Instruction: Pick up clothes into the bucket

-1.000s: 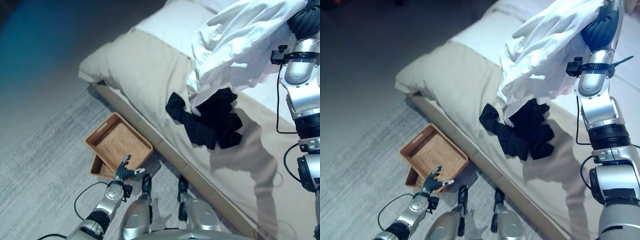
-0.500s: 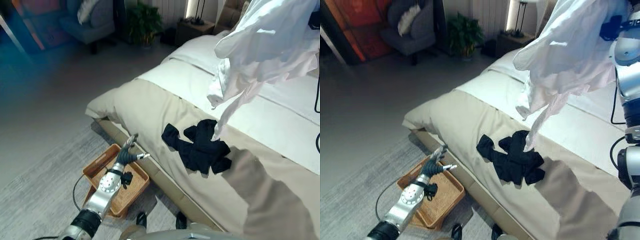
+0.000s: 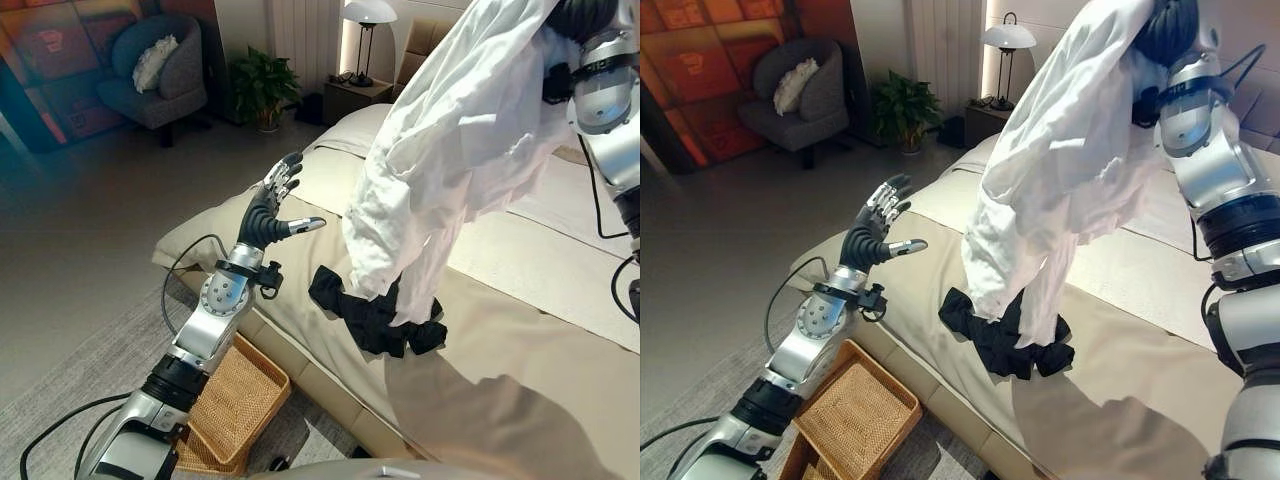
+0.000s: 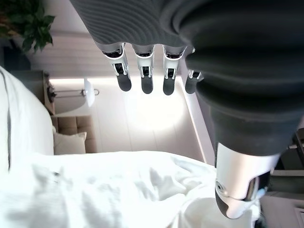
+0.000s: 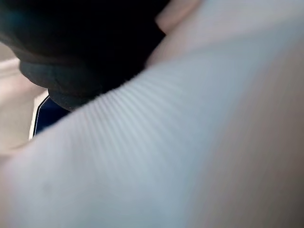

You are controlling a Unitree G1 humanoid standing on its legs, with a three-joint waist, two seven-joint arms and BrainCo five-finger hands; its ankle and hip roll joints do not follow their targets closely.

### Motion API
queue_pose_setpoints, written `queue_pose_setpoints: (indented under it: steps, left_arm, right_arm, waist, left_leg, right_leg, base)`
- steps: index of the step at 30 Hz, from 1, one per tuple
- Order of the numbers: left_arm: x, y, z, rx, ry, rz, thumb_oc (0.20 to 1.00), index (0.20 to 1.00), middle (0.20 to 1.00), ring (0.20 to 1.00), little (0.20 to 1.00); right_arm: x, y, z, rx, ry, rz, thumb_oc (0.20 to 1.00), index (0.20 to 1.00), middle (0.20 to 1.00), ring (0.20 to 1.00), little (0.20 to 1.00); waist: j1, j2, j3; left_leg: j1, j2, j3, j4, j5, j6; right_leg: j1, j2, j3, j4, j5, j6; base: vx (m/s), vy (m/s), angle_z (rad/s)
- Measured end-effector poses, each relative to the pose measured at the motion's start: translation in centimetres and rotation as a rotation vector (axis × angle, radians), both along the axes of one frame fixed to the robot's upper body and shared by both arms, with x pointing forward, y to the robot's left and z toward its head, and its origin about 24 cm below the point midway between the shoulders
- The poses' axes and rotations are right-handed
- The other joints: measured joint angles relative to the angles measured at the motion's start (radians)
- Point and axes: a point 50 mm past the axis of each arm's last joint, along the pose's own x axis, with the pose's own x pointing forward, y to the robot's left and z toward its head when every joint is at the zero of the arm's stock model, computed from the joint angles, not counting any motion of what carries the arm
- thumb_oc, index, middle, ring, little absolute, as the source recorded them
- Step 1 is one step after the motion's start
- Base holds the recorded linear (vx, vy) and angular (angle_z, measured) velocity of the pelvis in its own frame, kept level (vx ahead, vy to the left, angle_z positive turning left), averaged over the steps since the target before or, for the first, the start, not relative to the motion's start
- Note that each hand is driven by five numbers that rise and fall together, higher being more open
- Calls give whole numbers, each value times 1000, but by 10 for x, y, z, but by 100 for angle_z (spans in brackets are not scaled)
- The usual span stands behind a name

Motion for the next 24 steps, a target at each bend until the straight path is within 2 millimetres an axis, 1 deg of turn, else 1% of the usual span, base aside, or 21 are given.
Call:
queue_pose_setpoints:
  steps: [2,4,5,6,8,9,10,11,12,14,16,17,19,20,22,24]
  left_arm:
    - [-2,-4,-4,8,14,-20,1000,1000,1000,1000,1000]
    - [-3,-9,-10,26,46,-43,1000,1000,1000,1000,1000]
    - [-4,-9,-12,28,52,-46,1000,1000,1000,1000,1000]
    - [-5,-8,-15,31,66,-48,1000,1000,1000,1000,1000]
    - [-8,-8,-21,35,91,-52,1000,1000,1000,1000,1000]
    - [-10,-7,-27,38,116,-50,1000,1000,1000,1000,1000]
    - [-10,-8,-29,41,126,-53,1000,1000,1000,1000,1000]
    - [-13,-7,-36,46,150,-53,1000,1000,1000,1000,1000]
    - [-14,-7,-43,55,180,-52,1000,1000,1000,1000,1000]
    - [-16,-7,-50,63,211,-50,1000,1000,1000,1000,1000]
    - [-22,-2,-67,69,277,-30,1000,1000,1000,1000,1000]
    - [-23,-1,-70,72,293,-25,1000,1000,1000,1000,1000]
    - [-27,4,-83,83,348,-5,1000,1000,1000,1000,1000]
    - [-28,6,-88,86,366,4,1000,1000,1000,1000,1000]
    - [-28,8,-92,89,386,14,1000,1000,1000,1000,1000]
    - [-29,9,-102,85,419,32,1000,1000,1000,1000,1000]
  right_arm:
    - [7,-2,-8,-1,53,-25,200,200,200,200,200]
    - [17,-5,-22,25,123,-57,200,200,200,200,200]
    - [19,-4,-26,25,141,-64,200,200,200,200,200]
    - [25,-2,-36,38,180,-76,200,200,200,200,200]
    - [32,-6,-48,50,241,-117,200,200,200,200,200]
    - [35,-9,-56,61,273,-150,200,200,200,200,200]
    - [36,-12,-58,66,286,-167,200,200,200,200,200]
    - [38,-16,-65,79,311,-195,200,200,200,200,200]
    - [39,-20,-70,85,334,-224,200,200,200,200,200]
    - [39,-23,-72,90,344,-242,200,200,200,200,200]
    - [38,-28,-72,104,338,-262,200,200,200,200,200]
    - [37,-29,-71,107,332,-268,200,200,200,200,200]
    - [36,-32,-68,121,316,-287,200,200,200,200,200]
    - [36,-33,-67,134,307,-289,200,200,200,200,200]
    - [35,-34,-62,171,274,-287,200,200,200,200,200]
    - [33,-37,-57,216,235,-292,200,200,200,200,200]
  waist:
    - [1,1,0]
    - [1,1,-1]
    - [3,1,0]
    - [2,2,0]
    - [8,6,0]
    - [6,8,-1]
    - [4,9,0]
    - [18,13,3]
    - [21,18,5]
    - [29,25,11]
    - [31,41,23]
    - [28,43,26]
    - [29,50,34]
    - [35,52,36]
    - [33,56,47]
    - [49,59,55]
  left_leg:
    - [0,2,1,0,0,0]
    - [0,5,3,0,0,-1]
    - [-2,6,3,0,0,-1]
    - [-1,7,4,0,0,-1]
    - [-6,10,5,0,-4,-6]
    - [-12,10,5,0,-4,-7]
    - [-17,10,5,0,-4,-7]
    - [-27,10,4,1,-3,-6]
    - [-34,9,3,2,-2,-5]
    - [-37,8,3,1,-2,-5]
    - [-43,7,-6,1,-2,-4]
    - [-45,7,-7,2,-2,-5]
    - [-59,8,-11,1,-2,-5]
    - [-66,9,-15,3,-2,-5]
    - [-67,9,-17,2,-2,-5]
    - [-68,9,-17,2,-2,-5]
  right_leg:
    - [-1,2,1,1,0,0]
    - [-2,5,2,0,0,0]
    - [-3,6,2,1,0,-1]
    - [-3,7,2,0,1,-2]
    - [-7,8,2,-1,-2,-2]
    - [-13,8,2,-2,-2,-2]
    - [-18,8,2,-2,-2,-3]
    - [-27,8,0,-1,-1,-3]
    - [-33,8,-1,-1,2,-7]
    - [-36,8,-1,1,5,-10]
    - [-37,7,-11,0,5,-10]
    - [-38,6,-13,-1,5,-10]
    - [-50,7,-25,0,5,-10]
    - [-55,8,-28,1,5,-10]
    - [-55,8,-28,1,5,-10]
    - [-57,8,-28,1,4,-10]
  base:
    - [-26,-8,-3]
    - [-44,-10,-2]
    - [0,0,0]
    - [0,0,0]
    - [-32,-9,1]
    - [-50,-11,2]
    - [-59,-7,2]
    - [-55,-5,2]
    - [-42,-2,1]
    - [0,0,0]
    - [-38,-5,10]
    - [-16,-4,12]
    - [7,-2,10]
    - [11,-2,7]
    - [16,3,5]
    - [6,2,-2]
